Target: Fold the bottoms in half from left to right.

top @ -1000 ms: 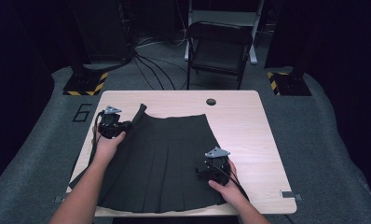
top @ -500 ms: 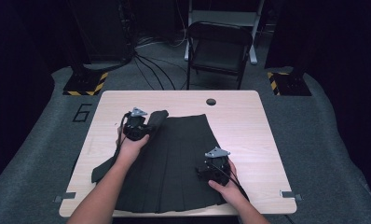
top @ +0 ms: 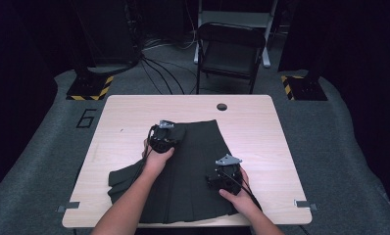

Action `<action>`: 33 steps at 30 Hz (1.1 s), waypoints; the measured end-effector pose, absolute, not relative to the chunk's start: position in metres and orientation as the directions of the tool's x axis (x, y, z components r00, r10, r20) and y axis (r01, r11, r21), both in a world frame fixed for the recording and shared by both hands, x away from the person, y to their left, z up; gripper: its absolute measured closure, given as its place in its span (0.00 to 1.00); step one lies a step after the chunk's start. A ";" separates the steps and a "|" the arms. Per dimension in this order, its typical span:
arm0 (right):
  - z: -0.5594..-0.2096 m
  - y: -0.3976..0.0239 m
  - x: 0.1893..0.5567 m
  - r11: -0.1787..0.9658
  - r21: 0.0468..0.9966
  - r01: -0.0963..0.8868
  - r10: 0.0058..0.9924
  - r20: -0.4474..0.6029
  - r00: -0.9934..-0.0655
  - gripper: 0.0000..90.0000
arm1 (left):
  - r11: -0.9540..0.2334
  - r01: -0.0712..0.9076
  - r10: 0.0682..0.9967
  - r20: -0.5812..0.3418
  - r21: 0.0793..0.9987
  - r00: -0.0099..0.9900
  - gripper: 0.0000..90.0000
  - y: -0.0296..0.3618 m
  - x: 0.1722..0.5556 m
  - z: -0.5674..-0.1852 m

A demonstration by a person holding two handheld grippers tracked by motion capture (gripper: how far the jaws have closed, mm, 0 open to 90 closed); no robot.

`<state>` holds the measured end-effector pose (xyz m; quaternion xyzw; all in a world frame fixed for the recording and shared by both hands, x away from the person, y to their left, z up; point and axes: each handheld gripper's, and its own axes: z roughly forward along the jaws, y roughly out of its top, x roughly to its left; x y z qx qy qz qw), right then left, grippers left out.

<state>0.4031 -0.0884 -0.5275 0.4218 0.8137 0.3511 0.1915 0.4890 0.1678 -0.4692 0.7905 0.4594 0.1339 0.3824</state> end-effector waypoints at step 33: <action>-0.528 -0.088 0.403 0.387 0.735 0.557 0.826 -0.007 -0.564 0.13 | -0.133 0.633 0.911 -0.158 0.762 0.381 0.52 0.340 0.409 -0.465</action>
